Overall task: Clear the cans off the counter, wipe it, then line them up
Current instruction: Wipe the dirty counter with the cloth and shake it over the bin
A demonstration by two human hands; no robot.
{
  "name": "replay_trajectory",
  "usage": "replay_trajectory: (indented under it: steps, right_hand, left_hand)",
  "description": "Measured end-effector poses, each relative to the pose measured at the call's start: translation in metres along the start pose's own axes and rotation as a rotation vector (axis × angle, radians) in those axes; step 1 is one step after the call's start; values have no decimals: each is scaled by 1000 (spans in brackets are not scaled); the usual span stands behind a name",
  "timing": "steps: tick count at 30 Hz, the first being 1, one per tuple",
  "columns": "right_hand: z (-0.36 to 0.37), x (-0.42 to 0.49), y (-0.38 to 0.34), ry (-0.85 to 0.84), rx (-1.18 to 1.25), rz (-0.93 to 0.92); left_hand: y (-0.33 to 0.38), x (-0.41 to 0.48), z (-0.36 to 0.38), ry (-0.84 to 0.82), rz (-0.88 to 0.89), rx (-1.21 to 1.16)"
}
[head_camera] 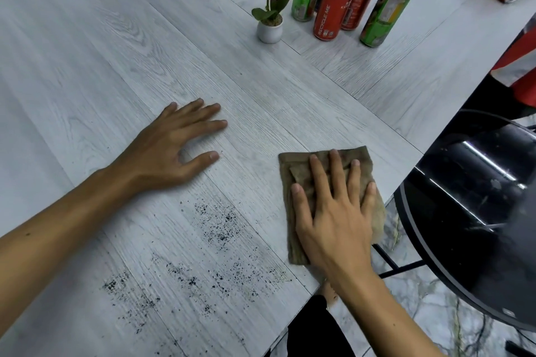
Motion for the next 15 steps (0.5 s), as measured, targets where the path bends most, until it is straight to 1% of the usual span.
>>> replay_trajectory:
  steps: [7,15]
  right_hand:
    - [0,39,-5,-2,55,-8]
    - [11,56,-49,-46,76,-123]
  left_hand:
    - [-7,1,-10,28,-14,-35]
    - [-19,-8,-14,28,-48,-36]
Point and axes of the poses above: each hand's wrist, its own x-axis towards the middle knuckle, its own z-axis out of the palm, y = z × x, the point moved 8 cm from there along x, towards the middle knuckle, and after that the axes turned 5 degrees about -z, right-handed, at the moved point
